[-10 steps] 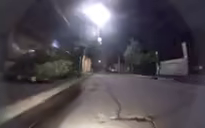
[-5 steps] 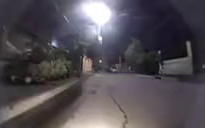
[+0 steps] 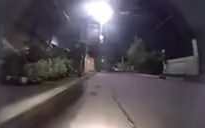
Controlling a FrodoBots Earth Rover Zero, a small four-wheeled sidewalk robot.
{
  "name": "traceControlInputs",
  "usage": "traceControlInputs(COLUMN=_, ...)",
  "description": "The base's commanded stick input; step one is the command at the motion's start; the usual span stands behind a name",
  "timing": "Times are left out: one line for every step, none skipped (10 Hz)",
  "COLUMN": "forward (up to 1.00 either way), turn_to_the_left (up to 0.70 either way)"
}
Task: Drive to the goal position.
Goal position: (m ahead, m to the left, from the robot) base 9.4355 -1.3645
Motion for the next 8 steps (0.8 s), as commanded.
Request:
traceControlInputs(forward=0.7, turn_to_the_left=-0.35)
traceControlInputs(forward=0.7, turn_to_the_left=-0.31)
traceControlInputs(forward=0.7, turn_to_the_left=-0.01)
traceControlInputs(forward=0.7, turn_to_the_left=0.0)
traceControlInputs(forward=0.7, turn_to_the_left=0.0)
traceControlInputs(forward=0.7, turn_to_the_left=-0.1)
traceControlInputs(forward=0.7, turn_to_the_left=-0.32)
traceControlInputs(forward=0.7, turn_to_the_left=-0.33)
